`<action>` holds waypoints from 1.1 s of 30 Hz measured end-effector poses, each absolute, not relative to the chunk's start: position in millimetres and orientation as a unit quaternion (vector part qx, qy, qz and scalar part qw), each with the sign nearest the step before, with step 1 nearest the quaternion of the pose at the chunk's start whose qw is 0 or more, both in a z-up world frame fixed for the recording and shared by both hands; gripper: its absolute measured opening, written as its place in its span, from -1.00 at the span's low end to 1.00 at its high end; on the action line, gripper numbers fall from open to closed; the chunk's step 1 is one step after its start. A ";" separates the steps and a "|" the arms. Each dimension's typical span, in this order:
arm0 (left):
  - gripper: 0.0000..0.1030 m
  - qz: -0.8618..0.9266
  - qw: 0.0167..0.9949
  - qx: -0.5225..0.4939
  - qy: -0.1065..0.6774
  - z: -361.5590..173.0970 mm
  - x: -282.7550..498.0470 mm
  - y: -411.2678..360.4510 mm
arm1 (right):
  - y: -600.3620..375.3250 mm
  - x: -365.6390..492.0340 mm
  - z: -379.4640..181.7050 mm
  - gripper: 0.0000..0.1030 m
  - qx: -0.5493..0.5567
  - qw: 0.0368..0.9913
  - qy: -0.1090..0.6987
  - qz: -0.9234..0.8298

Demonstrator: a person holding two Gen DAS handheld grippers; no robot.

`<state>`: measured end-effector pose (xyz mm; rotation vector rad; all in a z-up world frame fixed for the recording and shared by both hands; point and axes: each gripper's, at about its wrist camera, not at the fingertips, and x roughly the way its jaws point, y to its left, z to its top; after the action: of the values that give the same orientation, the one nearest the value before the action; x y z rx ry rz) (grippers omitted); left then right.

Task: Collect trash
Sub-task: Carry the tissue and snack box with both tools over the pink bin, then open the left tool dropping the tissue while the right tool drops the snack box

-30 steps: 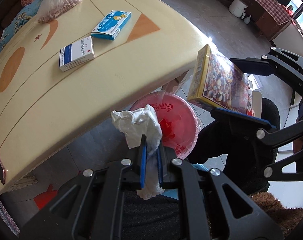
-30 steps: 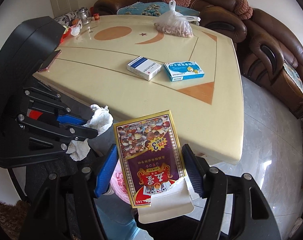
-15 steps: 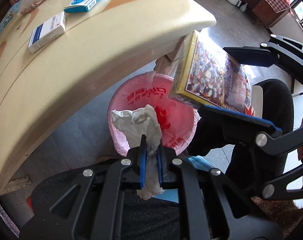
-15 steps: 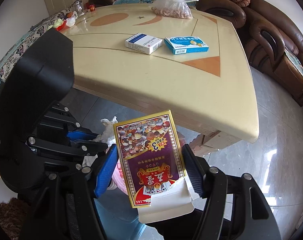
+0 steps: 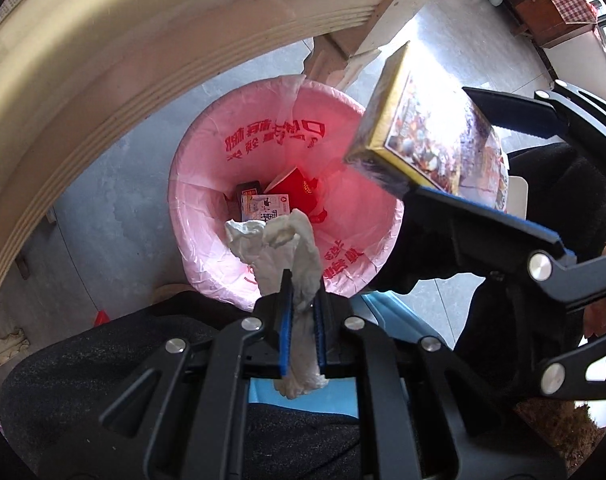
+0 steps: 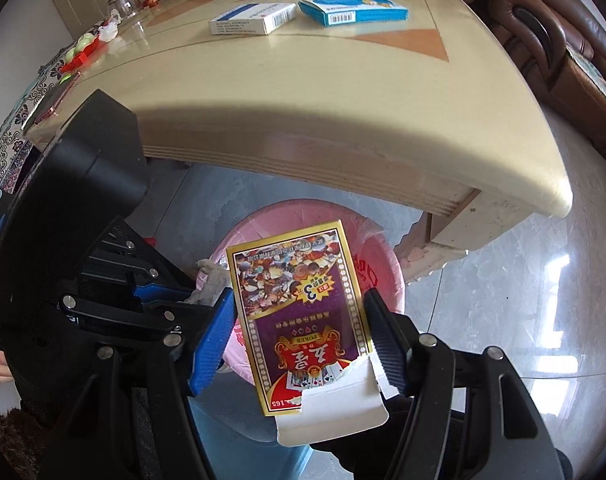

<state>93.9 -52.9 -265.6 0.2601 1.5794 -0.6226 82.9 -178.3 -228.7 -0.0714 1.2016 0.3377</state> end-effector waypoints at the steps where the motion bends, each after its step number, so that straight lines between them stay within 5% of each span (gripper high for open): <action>1: -0.80 -0.274 0.649 0.112 0.701 -271.6 94.4 -54.1 | -179.8 84.7 -235.2 0.23 -0.029 0.809 0.567 0.156; 17: -0.80 -0.261 0.597 0.084 0.754 -344.6 115.9 -62.3 | -189.3 108.6 -316.3 0.23 -0.008 0.777 0.614 0.134; 33: -0.77 -0.247 0.573 0.085 0.777 -382.3 125.3 -68.9 | -191.4 117.8 -333.0 0.23 0.009 0.759 0.638 0.133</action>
<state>125.3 -68.9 -382.3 0.1984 1.8216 -0.5797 117.8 -191.4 -333.0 0.0197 1.3889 0.2898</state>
